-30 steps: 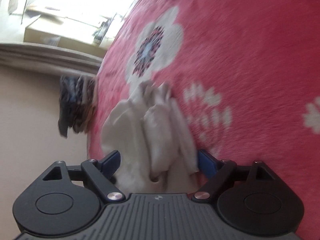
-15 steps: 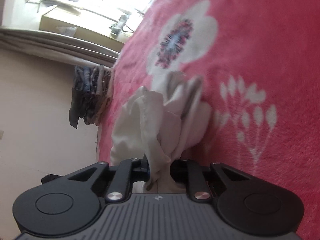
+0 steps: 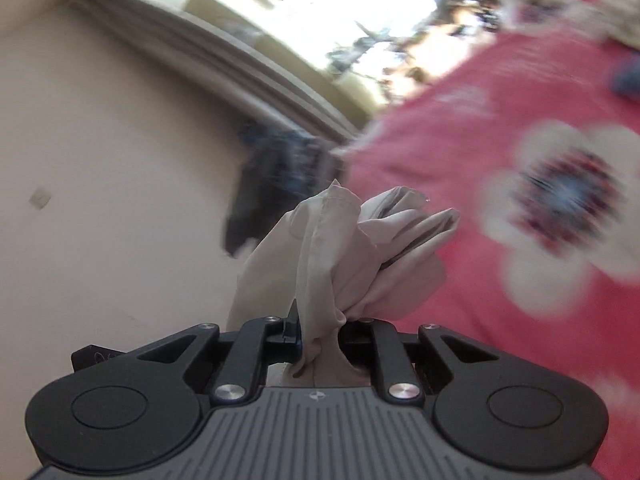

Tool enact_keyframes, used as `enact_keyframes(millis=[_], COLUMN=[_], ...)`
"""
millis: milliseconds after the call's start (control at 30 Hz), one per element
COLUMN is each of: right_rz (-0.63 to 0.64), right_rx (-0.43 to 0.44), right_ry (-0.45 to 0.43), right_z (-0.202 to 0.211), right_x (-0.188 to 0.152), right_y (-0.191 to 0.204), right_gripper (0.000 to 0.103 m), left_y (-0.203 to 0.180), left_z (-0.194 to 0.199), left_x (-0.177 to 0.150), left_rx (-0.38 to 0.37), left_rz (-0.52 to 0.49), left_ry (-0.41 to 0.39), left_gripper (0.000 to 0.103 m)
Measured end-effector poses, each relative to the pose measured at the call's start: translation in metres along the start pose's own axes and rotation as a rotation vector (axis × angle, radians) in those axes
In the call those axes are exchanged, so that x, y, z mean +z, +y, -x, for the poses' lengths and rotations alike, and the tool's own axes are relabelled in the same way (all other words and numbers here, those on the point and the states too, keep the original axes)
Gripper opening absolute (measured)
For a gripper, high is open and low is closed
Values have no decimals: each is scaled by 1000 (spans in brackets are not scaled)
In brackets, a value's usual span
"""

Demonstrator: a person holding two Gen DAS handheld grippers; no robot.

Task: Fold clothes
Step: 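Pinch the shirt bundle edge with the left gripper and lift it, then carry the white shirt bundle with the left gripper toward the clothes stack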

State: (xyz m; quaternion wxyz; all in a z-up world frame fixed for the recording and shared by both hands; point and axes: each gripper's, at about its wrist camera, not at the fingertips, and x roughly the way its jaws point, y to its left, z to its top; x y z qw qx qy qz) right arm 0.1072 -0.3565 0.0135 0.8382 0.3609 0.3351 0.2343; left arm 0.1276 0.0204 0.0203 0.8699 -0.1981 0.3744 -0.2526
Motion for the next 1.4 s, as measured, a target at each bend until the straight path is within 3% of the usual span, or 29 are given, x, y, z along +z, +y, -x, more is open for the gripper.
enact_keyframes(millis=[267,467,700,833,900,1000,1100,1167,1300,1400], right_rz=[187,182,86,15,61,131,201,247,411,573], right_rx=[139,191,120,46,41,34,26,21,22,69], right_ry=[-43,-85,-61,-4,-42,-99,-156,-195,-309,-252], right_z=[-178,-289,-380,-422,-407,-385,-362,-347,-325,-346], right_x=[106,158,170,163,164,166,169,170,170,165], right_y=[104,136,100,66,70,74,79,82,107,150], right_gripper=[16,16,16,26,30,50,58,61,58,47], left_y=[75,132,193,227,245,253,254,250,228,202], left_z=[12,-7,-58,-88,-102,-85,-61,-51,-58,-85], left_x=[173,274,273,273,273,277,284,289,290,280], left_rx=[216,320,383,419,435,361,333,359,356,370], left_rz=[-63,-58,9,47,67,131,165,149,59,-67], left_ry=[-219,-311,-288,-274,-268,-282,-339,-403,-449,-379], left_gripper=[16,16,23,37,42,49,51,51,51,51])
